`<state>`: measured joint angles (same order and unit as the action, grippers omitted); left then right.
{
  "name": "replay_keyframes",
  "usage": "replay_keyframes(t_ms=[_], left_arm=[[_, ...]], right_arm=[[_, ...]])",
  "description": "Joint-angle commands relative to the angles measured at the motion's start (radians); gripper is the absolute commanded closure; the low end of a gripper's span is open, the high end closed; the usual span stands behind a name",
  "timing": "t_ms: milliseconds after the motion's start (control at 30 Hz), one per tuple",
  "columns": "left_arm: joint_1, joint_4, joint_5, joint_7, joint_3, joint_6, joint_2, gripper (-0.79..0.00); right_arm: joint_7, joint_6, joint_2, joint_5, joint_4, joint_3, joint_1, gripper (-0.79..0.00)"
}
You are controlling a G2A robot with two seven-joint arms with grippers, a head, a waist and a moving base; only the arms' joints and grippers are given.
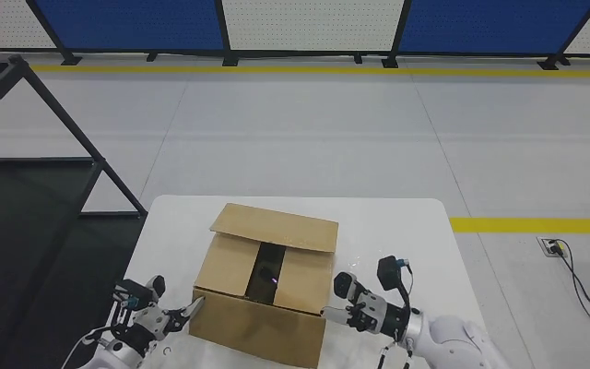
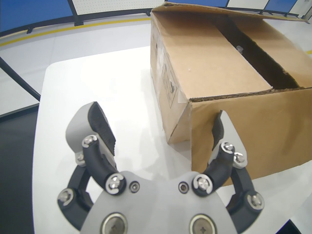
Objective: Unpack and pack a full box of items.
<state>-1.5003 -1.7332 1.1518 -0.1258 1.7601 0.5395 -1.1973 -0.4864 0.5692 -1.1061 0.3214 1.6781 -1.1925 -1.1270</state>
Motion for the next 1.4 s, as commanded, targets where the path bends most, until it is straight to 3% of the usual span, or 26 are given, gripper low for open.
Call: replay_keyframes(t_ms=[0, 133, 300, 533, 633, 767, 900, 1100, 1233, 1367], left_arm=[[-0.004, -0.004, -0.019, -0.003, 0.008, 0.005, 0.002, -0.785], [-0.01, -0.007, -0.151, -0.029, 0.041, 0.006, 0.004, -0.785], [-0.008, -0.025, -0.398, -0.12, 0.118, -0.027, 0.009, -0.785], [-0.009, -0.023, -0.395, -0.121, 0.117, -0.033, 0.009, -0.785], [0.004, -0.016, -0.309, -0.128, 0.077, -0.105, 0.008, -0.785], [0.046, 0.025, -0.231, -0.07, -0.015, -0.29, -0.005, -0.785], [0.083, 0.049, -0.136, -0.043, -0.076, -0.383, -0.01, -0.785], [0.104, 0.085, -0.026, -0.033, -0.147, -0.377, -0.011, -0.785], [0.095, 0.09, -0.026, -0.009, -0.145, -0.355, -0.01, -0.785], [0.084, 0.093, -0.036, 0.003, -0.132, -0.331, -0.007, -0.785]], right_arm=[[0.019, -0.042, -0.004, -0.011, 0.001, 0.004, 0.009, -0.785], [0.056, -0.107, -0.009, 0.002, -0.012, 0.003, 0.024, -0.785], [0.056, -0.107, -0.009, 0.002, -0.012, 0.003, 0.024, -0.785], [0.075, -0.116, -0.009, 0.013, -0.001, 0.001, 0.013, -0.785], [0.081, -0.123, -0.011, 0.016, 0.003, 0.001, 0.016, -0.785], [0.085, -0.141, -0.014, 0.009, -0.002, 0.004, 0.022, -0.785], [0.088, -0.159, -0.019, -0.006, -0.016, 0.014, 0.04, -0.785], [0.089, -0.255, -0.029, 0.008, -0.05, 0.032, 0.083, -0.785], [0.09, -0.368, -0.038, 0.044, -0.049, 0.056, 0.114, -0.785], [0.09, -0.372, -0.045, 0.021, -0.057, 0.067, 0.132, -0.785]])
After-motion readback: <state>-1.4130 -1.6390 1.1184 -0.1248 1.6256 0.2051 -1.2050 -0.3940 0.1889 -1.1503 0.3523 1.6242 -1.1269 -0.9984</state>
